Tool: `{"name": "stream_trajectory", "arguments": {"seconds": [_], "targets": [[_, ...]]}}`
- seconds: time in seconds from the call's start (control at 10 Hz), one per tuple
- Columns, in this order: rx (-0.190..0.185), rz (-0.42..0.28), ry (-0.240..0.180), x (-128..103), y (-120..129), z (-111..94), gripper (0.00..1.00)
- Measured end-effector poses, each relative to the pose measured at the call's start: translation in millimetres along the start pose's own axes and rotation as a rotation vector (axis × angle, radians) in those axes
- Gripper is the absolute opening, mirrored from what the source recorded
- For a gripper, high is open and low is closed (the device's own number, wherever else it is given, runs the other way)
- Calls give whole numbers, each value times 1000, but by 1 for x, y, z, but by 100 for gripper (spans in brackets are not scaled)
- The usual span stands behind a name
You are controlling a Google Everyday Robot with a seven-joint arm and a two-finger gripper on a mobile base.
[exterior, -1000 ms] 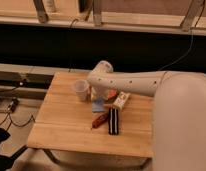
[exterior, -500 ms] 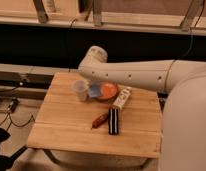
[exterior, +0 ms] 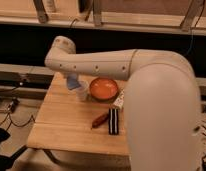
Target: Place the white sponge in the ceramic cup
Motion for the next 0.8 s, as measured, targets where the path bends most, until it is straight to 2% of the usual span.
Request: {"name": "stream_trajectory", "arguments": {"seconds": [0.1,0.2,0.6,0.7,0.8], "targets": [[-3,-4,-2,-2,3,0,0],[11,3,3,0,-6,1,0],[11,-1,1,-1,-4,1,0],[17,0,-6,-3,-6,0,0],[47,6,-28,-11,-18,0,0]]}}
